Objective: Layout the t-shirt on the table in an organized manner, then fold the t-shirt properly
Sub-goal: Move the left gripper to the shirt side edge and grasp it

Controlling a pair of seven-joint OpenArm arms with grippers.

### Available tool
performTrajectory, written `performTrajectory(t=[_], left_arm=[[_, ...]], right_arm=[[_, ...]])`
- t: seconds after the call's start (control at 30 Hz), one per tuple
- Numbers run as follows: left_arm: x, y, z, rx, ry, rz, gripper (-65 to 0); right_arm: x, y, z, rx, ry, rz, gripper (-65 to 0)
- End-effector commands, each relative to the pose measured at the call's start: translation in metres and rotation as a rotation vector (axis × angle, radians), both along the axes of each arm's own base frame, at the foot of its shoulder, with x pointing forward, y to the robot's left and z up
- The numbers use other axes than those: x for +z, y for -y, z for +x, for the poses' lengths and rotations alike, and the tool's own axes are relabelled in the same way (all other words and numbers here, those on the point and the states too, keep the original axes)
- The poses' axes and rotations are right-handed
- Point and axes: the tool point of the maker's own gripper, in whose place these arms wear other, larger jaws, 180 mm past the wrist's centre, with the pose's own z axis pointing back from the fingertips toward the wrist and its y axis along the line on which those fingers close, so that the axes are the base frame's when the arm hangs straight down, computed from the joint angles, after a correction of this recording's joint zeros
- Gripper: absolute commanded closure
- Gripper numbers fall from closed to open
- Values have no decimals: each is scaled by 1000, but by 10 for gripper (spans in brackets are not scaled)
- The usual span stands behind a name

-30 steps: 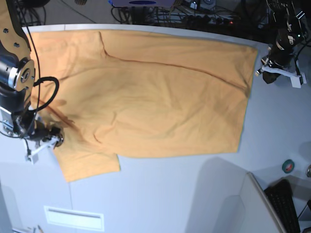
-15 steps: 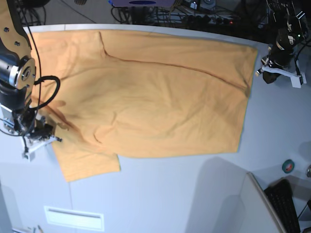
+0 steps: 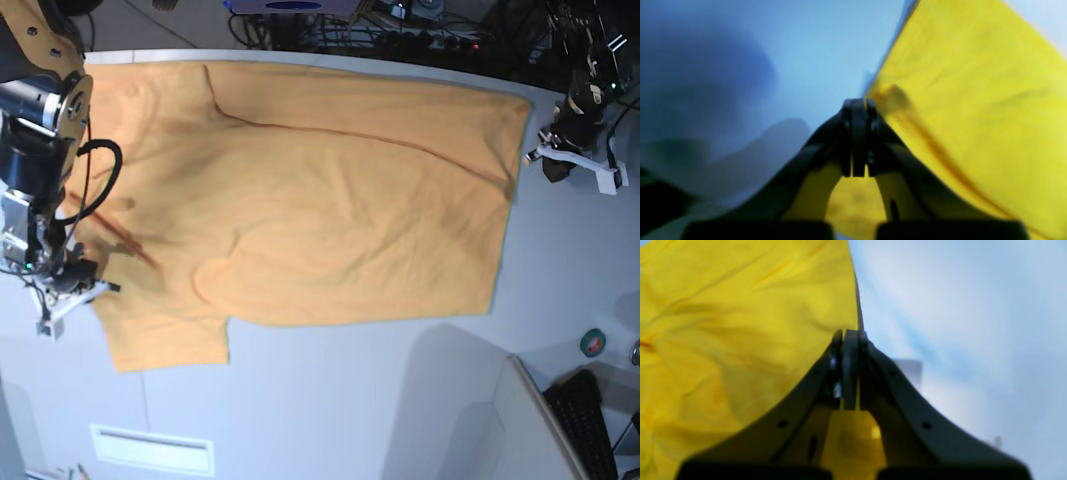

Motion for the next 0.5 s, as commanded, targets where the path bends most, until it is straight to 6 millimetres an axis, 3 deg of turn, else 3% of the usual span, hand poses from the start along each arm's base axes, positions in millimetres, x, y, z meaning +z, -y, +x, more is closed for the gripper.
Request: performTrajectory(t=[0.0,0.17,0.33,0.47], left_arm=[[6,-1,14,-37,12,47,0],[-6,1,46,-97,-140,106,0],[10,7,100,-119,-119,74,0],[-1,22,134,-153,-142,22,-20]], right_arm=[[28,8,20,-1,82,-23,0],[48,6,18,21,106,-64,0],[57,1,11,35,134,-89,0],[65,-2,3,45,142,-111,0]])
